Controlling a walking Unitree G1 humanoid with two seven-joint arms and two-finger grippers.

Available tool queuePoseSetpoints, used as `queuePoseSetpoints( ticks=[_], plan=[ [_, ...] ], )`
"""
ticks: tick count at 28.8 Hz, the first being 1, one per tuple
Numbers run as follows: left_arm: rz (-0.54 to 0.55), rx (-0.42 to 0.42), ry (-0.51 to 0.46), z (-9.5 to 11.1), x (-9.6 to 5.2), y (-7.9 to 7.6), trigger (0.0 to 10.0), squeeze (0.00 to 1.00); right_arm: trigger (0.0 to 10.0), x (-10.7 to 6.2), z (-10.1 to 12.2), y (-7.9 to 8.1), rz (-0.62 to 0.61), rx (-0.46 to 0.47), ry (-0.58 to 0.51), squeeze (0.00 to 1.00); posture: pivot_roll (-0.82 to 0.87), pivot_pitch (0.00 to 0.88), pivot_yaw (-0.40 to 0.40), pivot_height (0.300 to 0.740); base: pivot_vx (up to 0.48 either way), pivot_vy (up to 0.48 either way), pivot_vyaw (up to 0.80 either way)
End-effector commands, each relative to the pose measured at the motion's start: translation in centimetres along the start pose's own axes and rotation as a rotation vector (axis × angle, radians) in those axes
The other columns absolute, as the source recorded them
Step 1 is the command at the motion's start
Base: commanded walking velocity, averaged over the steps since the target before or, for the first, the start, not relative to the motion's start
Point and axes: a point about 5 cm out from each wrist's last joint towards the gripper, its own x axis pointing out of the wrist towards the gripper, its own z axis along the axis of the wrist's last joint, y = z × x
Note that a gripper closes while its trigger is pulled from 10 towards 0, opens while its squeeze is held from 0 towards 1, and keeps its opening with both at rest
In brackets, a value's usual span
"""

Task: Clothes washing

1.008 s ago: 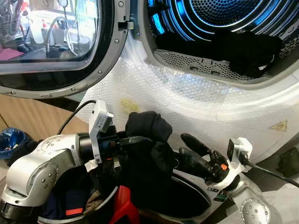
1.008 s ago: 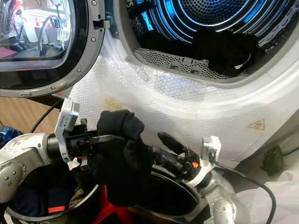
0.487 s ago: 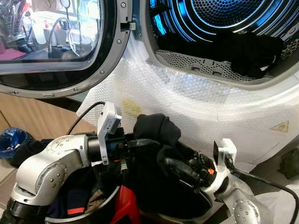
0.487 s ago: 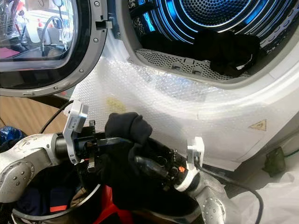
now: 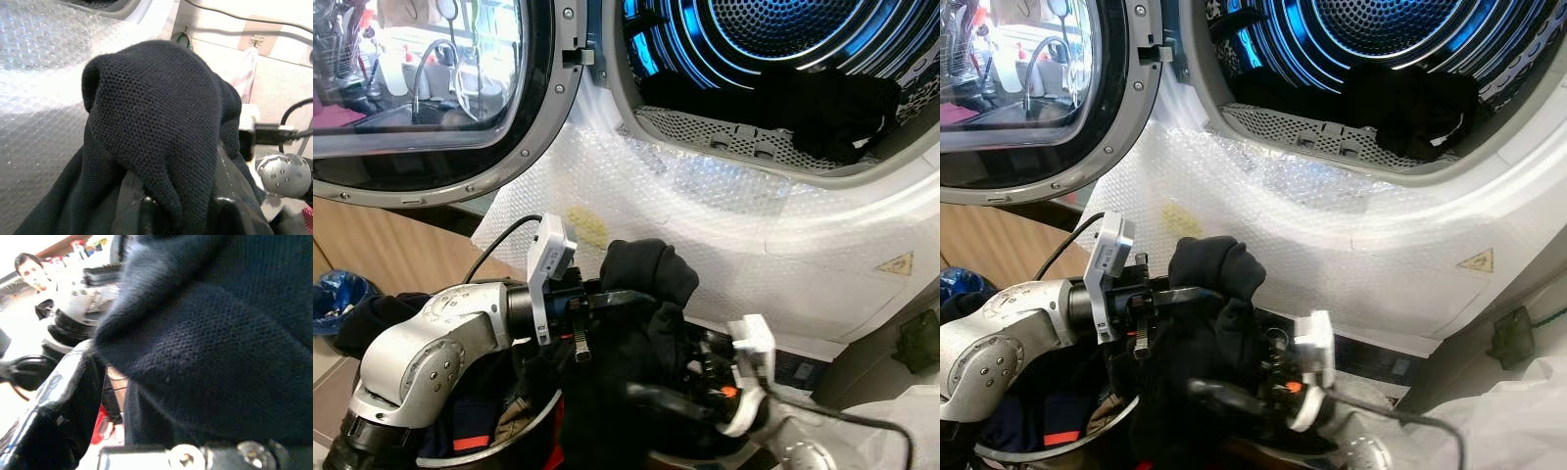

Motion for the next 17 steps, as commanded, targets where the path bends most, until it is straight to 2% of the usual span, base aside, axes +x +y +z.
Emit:
queuePoseSetpoints(
  ticks=[1, 5, 7, 10, 11, 14, 17],
  plan=[
    [-0.025, 0.048, -0.028, 1.0, 0.6, -0.3, 0.0, 0.0, 10.0, 0.3, -0.2, -0.8, -0.077, -0.022, 0.014, 1.0, 0.0, 0.043, -0.035, 0.74, 0.0, 0.0, 0.0],
    [-0.022, 0.045, -0.033, 1.0, 0.6, -0.3, 0.0, 0.0, 10.0, 0.9, -0.1, -1.6, -0.17, -0.041, -0.019, 1.0, 0.0, 0.043, -0.036, 0.74, 0.0, 0.0, 0.0],
    [-0.021, 0.042, -0.037, 1.0, 0.8, -0.3, 0.0, 0.0, 10.0, 1.6, 0.3, -2.5, -0.299, -0.052, -0.088, 1.0, 0.0, 0.047, -0.037, 0.74, 0.0, 0.0, 0.0],
    [-0.019, 0.043, -0.039, 0.9, 0.9, -0.3, 0.0, 0.0, 10.0, 2.5, -0.2, -2.0, -0.287, -0.029, -0.083, 1.0, 0.0, 0.052, -0.036, 0.74, 0.0, 0.0, 0.0],
    [-0.013, 0.045, -0.037, 0.8, 1.0, -0.2, 0.0, 0.0, 10.0, 3.3, -0.5, -1.4, -0.251, -0.02, -0.083, 1.0, 0.0, 0.054, -0.035, 0.74, 0.0, 0.0, 0.0],
    [0.001, 0.044, -0.049, 0.9, 1.2, -0.2, 0.0, 0.0, 10.0, 4.8, -1.2, -1.4, -0.303, 0.006, -0.099, 1.0, 0.0, 0.057, -0.036, 0.74, 0.0, 0.0, 0.0],
    [0.005, 0.042, -0.055, 0.9, 1.3, -0.1, 0.0, 0.0, 10.0, 5.3, -1.5, -1.3, -0.3, 0.013, -0.101, 1.0, 0.0, 0.057, -0.035, 0.74, 0.0, 0.0, 0.0]
  ],
)
